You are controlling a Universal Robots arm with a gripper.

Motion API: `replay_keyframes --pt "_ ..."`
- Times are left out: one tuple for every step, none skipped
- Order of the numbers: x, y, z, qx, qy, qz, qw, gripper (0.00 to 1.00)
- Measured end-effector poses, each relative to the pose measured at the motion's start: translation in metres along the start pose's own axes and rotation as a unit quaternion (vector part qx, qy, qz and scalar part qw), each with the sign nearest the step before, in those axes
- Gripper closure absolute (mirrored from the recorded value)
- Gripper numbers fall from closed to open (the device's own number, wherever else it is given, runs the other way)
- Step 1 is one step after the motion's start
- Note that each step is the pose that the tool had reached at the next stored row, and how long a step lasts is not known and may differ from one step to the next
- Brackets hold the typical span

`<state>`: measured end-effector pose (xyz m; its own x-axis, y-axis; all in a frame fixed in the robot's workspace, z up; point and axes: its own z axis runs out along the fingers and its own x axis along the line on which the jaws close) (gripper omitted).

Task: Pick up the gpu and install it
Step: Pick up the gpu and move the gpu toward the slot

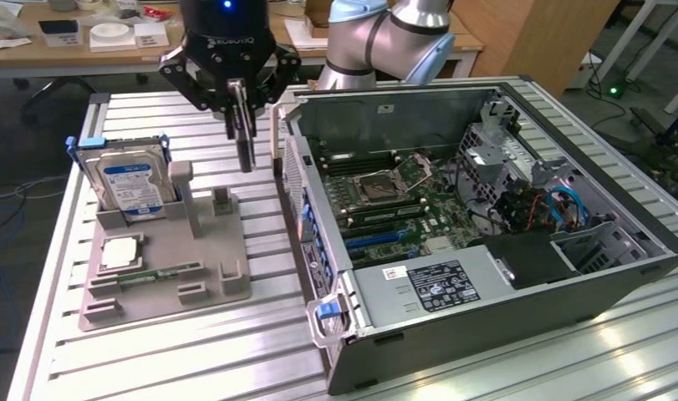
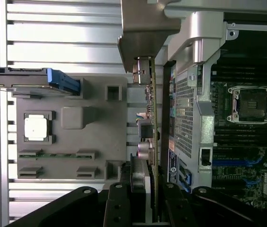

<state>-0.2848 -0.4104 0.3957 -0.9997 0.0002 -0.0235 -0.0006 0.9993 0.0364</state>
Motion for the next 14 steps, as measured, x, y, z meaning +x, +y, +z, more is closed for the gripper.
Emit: replay_keyframes --pt "-0.002 0.0 0.0 0.0 0.0 0.0 1.0 0.71" --pt "-0.004 0.0 0.0001 0.0 0.0 0.0 1.0 0.71" --pt "-0.006 0.0 0.0001 0.0 0.0 0.0 1.0 0.71" --pt "-0.009 0.0 0.0002 0.0 0.0 0.0 1.0 0.71" --pt "-0.011 -0.0001 0.0002 0.0 0.0 0.0 1.0 0.71" --pt "-0.013 0.0 0.0004 -0.0001 0.0 0.0 1.0 0.71" --pt "-0.015 0.0 0.0004 0.0 0.0 0.0 1.0 0.71" --pt "-0.017 0.0 0.0004 0.0 0.0 0.0 1.0 0.71" --pt "-0.019 0.0 0.0005 0.0 0.0 0.0 1.0 0.71" --pt "-0.022 0.0 0.0005 0.0 0.0 0.0 1.0 0.71" --pt "-0.024 0.0 0.0006 0.0 0.0 0.0 1.0 0.71" --pt "-0.026 0.0 0.0006 0.0 0.0 0.0 1.0 0.71" --pt "-0.029 0.0 0.0007 0.0 0.0 0.0 1.0 0.71" --pt "-0.031 -0.0001 0.0007 0.0 0.0 0.0 1.0 0.71"
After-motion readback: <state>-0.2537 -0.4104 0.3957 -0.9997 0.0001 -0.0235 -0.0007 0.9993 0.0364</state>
